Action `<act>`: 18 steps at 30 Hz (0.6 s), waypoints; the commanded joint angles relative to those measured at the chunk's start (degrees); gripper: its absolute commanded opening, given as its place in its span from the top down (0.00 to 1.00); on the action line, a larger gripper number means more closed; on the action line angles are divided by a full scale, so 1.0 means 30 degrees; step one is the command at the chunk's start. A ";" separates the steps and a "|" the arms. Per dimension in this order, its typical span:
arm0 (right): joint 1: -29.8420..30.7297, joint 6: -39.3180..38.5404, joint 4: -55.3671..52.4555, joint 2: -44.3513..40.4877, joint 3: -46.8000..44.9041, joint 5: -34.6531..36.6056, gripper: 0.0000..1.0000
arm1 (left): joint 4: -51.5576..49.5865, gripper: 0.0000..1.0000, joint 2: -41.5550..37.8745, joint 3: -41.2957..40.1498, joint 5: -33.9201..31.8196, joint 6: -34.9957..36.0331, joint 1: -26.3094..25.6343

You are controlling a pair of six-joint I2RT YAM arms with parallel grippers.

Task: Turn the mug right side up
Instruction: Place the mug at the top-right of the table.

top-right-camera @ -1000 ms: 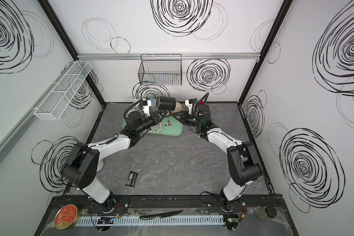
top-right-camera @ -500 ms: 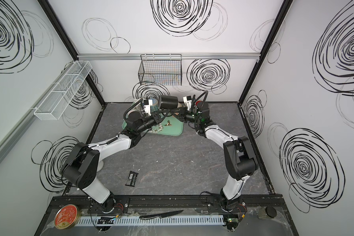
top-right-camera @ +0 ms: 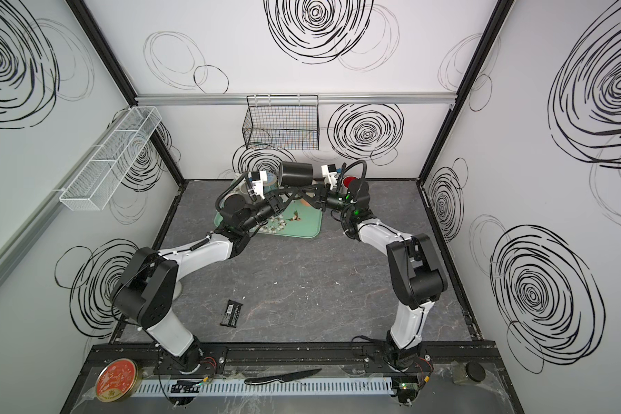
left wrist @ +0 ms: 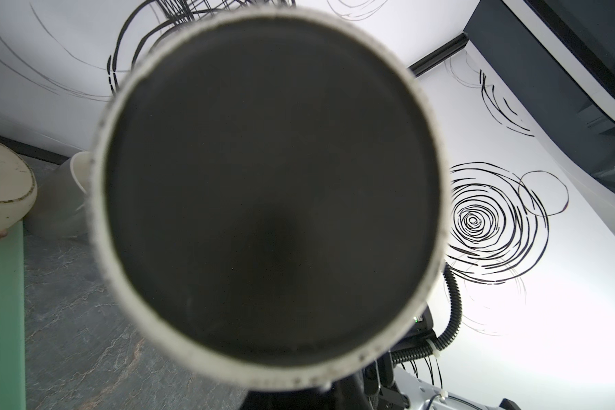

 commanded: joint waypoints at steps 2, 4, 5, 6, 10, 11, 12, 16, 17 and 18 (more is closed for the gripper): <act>-0.0366 -0.1055 -0.1020 -0.1120 0.0738 0.0672 1.00 | 0.1693 0.71 -0.0880 0.0875 0.0662 0.1129 0.0061; -0.0574 -0.2130 -0.2416 -0.1662 0.0832 0.0982 1.00 | 0.0540 0.63 -0.1174 0.0876 0.0662 0.1861 0.0125; -0.0689 -0.2420 -0.2792 -0.1852 0.0861 0.1119 1.00 | 0.0076 0.60 -0.1281 0.0876 0.0648 0.2173 0.0110; -0.0833 -0.2633 -0.3048 -0.2033 0.0876 0.1221 1.00 | -0.0348 0.58 -0.1359 0.0850 0.0685 0.2467 0.0157; -0.1456 -0.2882 -0.3580 -0.2428 0.0884 0.1385 1.00 | -0.1485 0.54 -0.1451 0.0817 0.0656 0.3105 0.0251; -0.1595 -0.2965 -0.3693 -0.2507 0.0864 0.1389 1.00 | -0.1711 0.54 -0.1425 0.0846 0.0683 0.3236 0.0251; -0.1770 -0.3106 -0.3923 -0.2586 0.0868 0.1417 1.00 | -0.1980 0.54 -0.1393 0.0901 0.0714 0.3431 0.0251; -0.2665 -0.4208 -0.5760 -0.3052 0.0997 0.1757 1.00 | -0.3882 0.53 -0.1385 0.1261 0.0484 0.4805 0.0248; -0.2969 -0.4593 -0.6441 -0.3150 0.1006 0.1945 1.00 | -0.4652 0.53 -0.1418 0.1382 0.0295 0.5313 0.0251; -0.3402 -0.5228 -0.7332 -0.3300 0.1000 0.2149 1.00 | -0.5719 0.53 -0.1476 0.1611 0.0021 0.6027 0.0251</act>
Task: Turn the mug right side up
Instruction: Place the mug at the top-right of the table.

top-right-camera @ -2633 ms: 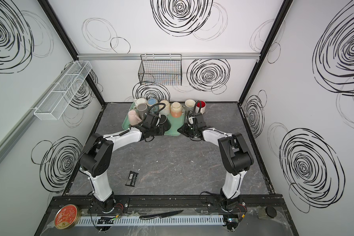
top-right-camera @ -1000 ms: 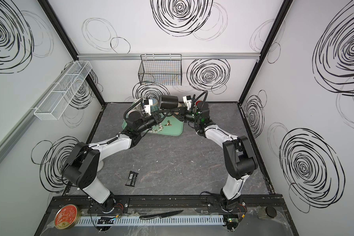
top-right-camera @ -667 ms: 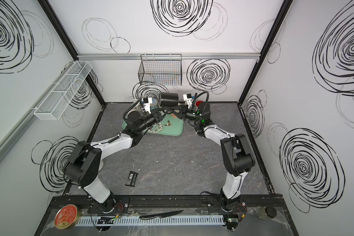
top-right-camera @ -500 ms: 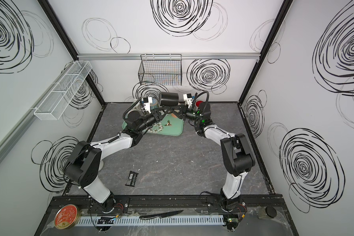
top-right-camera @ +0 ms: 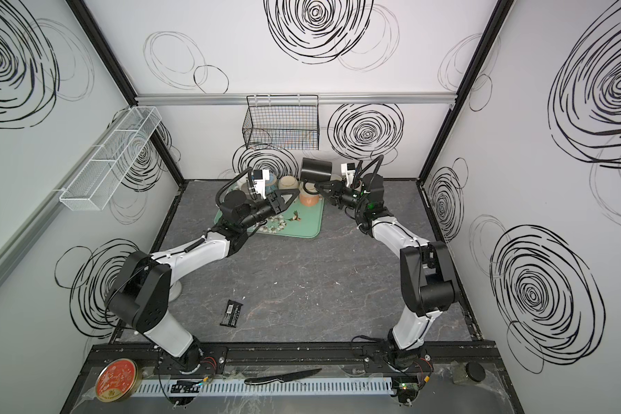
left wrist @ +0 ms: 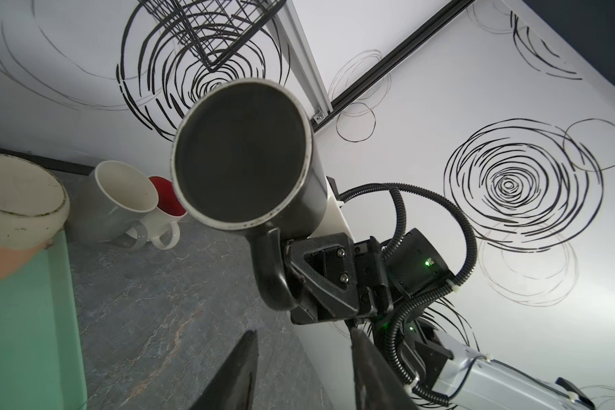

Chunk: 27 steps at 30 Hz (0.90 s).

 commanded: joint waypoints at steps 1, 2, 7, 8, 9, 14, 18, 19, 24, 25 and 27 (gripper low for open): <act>-0.1166 -0.2511 -0.1905 -0.1677 0.1077 0.0966 1.00 | -0.2712 0.52 -0.0808 0.1045 -0.0532 0.2823 0.0105; -0.1596 -0.3209 -0.3045 -0.1799 0.1175 0.1314 1.00 | -0.3651 0.52 -0.0879 0.1224 -0.0875 0.3488 0.0068; -0.3676 -0.7310 -0.9408 -0.1892 0.2472 0.3865 1.00 | -0.9401 0.52 -0.0821 0.2625 -0.3706 0.7228 -0.0314; -0.3983 -0.7763 -1.0095 -0.1809 0.2652 0.4327 1.00 | -1.0257 0.52 -0.0710 0.2942 -0.4224 0.7810 -0.0430; -0.4322 -0.8285 -1.0758 -0.1719 0.2837 0.4831 1.00 | -1.1090 0.52 -0.0553 0.3330 -0.4778 0.8458 -0.0621; -0.5337 -1.0711 -1.4006 -0.0639 0.4621 0.7097 1.00 | -1.4276 0.50 0.0434 0.5180 -0.7398 1.1173 -0.1638; -0.5415 -1.2846 -1.6561 0.0640 0.6809 0.9290 1.00 | -1.5347 0.49 0.1213 0.6118 -0.8396 1.2134 -0.2184; -0.5421 -1.3228 -1.6972 0.0923 0.7289 0.9725 1.00 | -1.5426 0.49 0.1361 0.6242 -0.8471 1.2246 -0.2248; -0.5415 -1.5068 -1.9094 0.2891 0.9939 1.2079 1.00 | -1.5610 0.49 0.1963 0.6629 -0.8743 1.2557 -0.2480; -0.5414 -1.5325 -1.9315 0.3224 1.0330 1.2426 1.00 | -1.5614 0.49 0.2013 0.6644 -0.8817 1.2598 -0.2515; -0.5417 -1.5853 -1.9685 0.4019 1.1178 1.3186 1.00 | -1.5636 0.49 0.2225 0.6717 -0.8910 1.2713 -0.2603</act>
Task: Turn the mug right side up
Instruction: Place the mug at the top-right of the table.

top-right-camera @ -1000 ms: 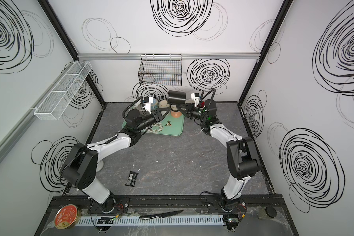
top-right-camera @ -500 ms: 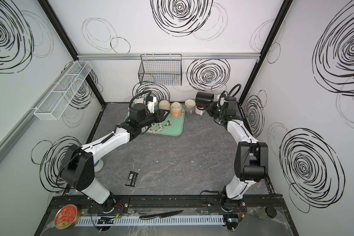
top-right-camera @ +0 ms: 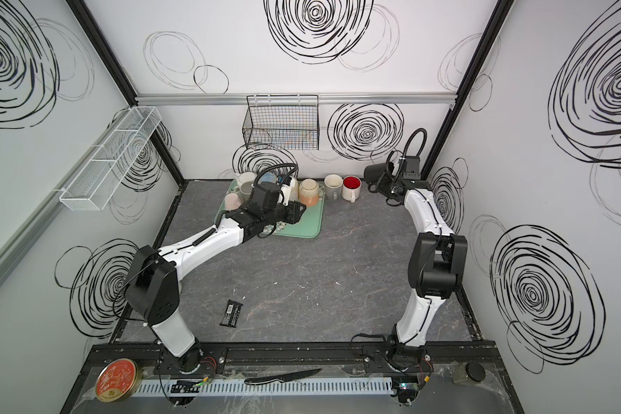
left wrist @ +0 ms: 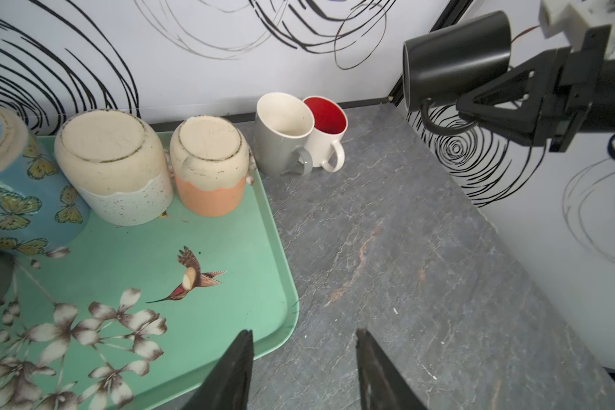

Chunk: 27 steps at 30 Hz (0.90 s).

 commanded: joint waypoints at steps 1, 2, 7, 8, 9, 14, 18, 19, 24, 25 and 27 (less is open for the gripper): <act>0.0086 -0.2004 -0.0611 0.0741 0.1813 0.1970 1.00 | -0.0067 0.49 0.0376 0.0689 -0.0591 0.0845 -0.0163; 0.0086 -0.2238 -0.0684 0.1138 0.2188 0.2284 1.00 | -0.0074 0.49 0.0491 0.0721 -0.0588 0.0853 -0.0219; 0.0180 -0.3196 -0.0872 0.3043 0.3762 0.3249 1.00 | -0.0003 0.49 0.1156 0.0943 -0.0414 0.0799 -0.0259; 0.0202 -0.3393 -0.1074 0.3509 0.4230 0.3450 1.00 | -0.0019 0.49 0.1318 0.1014 -0.0391 0.0815 -0.0259; 0.0217 -0.3586 -0.1294 0.3954 0.4714 0.3662 1.00 | -0.0041 0.49 0.1465 0.1103 -0.0380 0.0838 -0.0252; 0.0349 -0.4582 -0.2429 0.6149 0.7053 0.4187 1.00 | -0.0189 0.49 0.2103 0.1520 -0.0383 0.0964 -0.0223; 0.0575 -0.5239 -0.3143 0.7565 0.8812 0.4374 1.00 | -0.0217 0.49 0.2510 0.1659 -0.0284 0.0963 -0.0135; 0.0648 -0.5444 -0.3249 0.7813 0.9134 0.4471 1.00 | -0.0208 0.49 0.2568 0.1661 -0.0324 0.0963 -0.0113; 0.1106 -0.6503 -0.3453 0.8727 1.0226 0.5532 0.98 | -0.0238 0.49 0.2759 0.1462 -0.0346 0.0963 0.0026; 0.1138 -0.6631 -0.3458 0.8804 1.0294 0.5667 0.96 | -0.0198 0.49 0.2774 0.1404 -0.0353 0.0963 0.0041; 0.1239 -0.6787 -0.3405 0.8977 1.0389 0.5812 0.94 | -0.0166 0.49 0.2760 0.1247 -0.0381 0.0933 0.0128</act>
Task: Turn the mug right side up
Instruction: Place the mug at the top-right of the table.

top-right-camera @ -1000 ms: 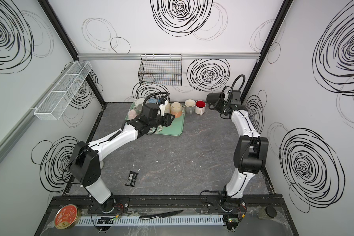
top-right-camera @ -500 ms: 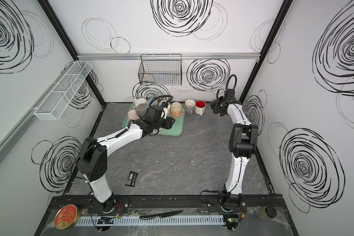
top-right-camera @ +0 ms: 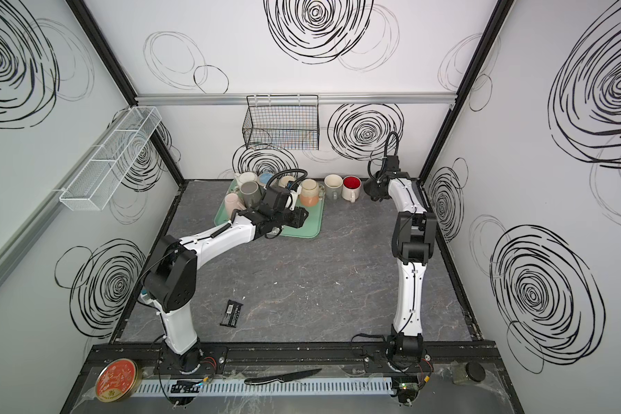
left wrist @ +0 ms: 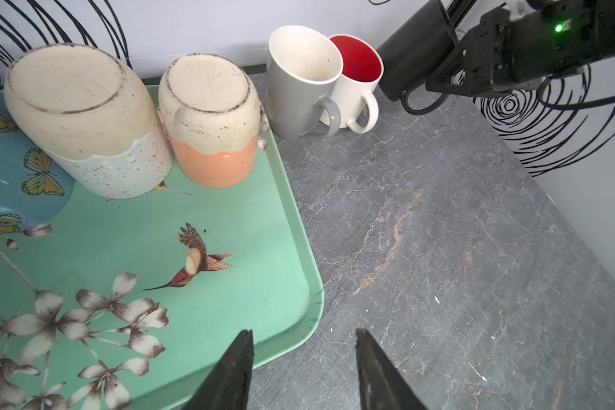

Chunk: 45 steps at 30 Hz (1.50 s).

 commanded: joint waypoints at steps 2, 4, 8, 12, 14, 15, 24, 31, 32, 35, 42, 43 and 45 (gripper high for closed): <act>0.0254 -0.0897 0.0558 -0.0116 0.1156 0.0606 0.91 | 0.0461 0.49 0.0262 0.0054 -0.0142 0.0382 0.0279; 0.0275 -0.0926 0.0492 -0.0015 0.1185 0.0597 0.89 | 0.0492 0.49 0.0203 -0.0091 -0.0183 0.0406 0.0311; 0.0413 -0.1083 0.0339 0.0076 0.1196 0.0762 0.86 | 0.0520 0.49 0.0063 -0.0331 -0.0300 0.0382 0.0346; 0.0445 -0.1190 0.0255 0.0106 0.1206 0.0986 0.81 | 0.0635 0.49 -0.0087 -0.0637 -0.0389 0.0343 0.0370; 0.0482 -0.1270 0.0252 0.0146 0.1199 0.0989 0.79 | 0.0739 0.49 -0.0177 -0.0821 -0.0405 0.0299 0.0370; 0.0499 -0.1321 0.0255 0.0135 0.1188 0.0958 0.78 | 0.0830 0.49 -0.0223 -0.0930 -0.0418 0.0259 0.0370; 0.0711 -0.1615 0.0185 0.0339 0.1182 0.1110 0.71 | 0.0955 0.49 -0.0559 -0.1564 -0.0605 0.0110 0.0399; 0.0779 -0.1576 0.0069 0.0313 0.1157 0.1408 0.67 | 0.1018 0.48 -0.0926 -0.1967 -0.0756 -0.0008 0.0532; 0.0816 -0.1522 -0.0010 0.0242 0.1155 0.1357 0.67 | 0.1037 0.48 -0.1017 -0.2015 -0.0776 -0.0009 0.0546; 0.0983 -0.1453 -0.0262 -0.0095 0.1162 0.1453 0.64 | 0.0967 0.48 -0.1286 -0.2063 -0.0882 -0.0009 0.0655; 0.1547 -0.1163 -0.1346 -0.1540 0.1098 0.2367 0.62 | 0.0449 0.46 -0.2713 -0.2222 -0.1539 0.0342 0.1509; 0.1615 -0.1106 -0.1588 -0.1747 0.1122 0.2489 0.61 | 0.0413 0.46 -0.2981 -0.2359 -0.1653 0.0384 0.1739; 0.1779 -0.1022 -0.2213 -0.2180 0.1118 0.2570 0.61 | 0.0301 0.45 -0.3806 -0.2811 -0.1993 0.0371 0.2353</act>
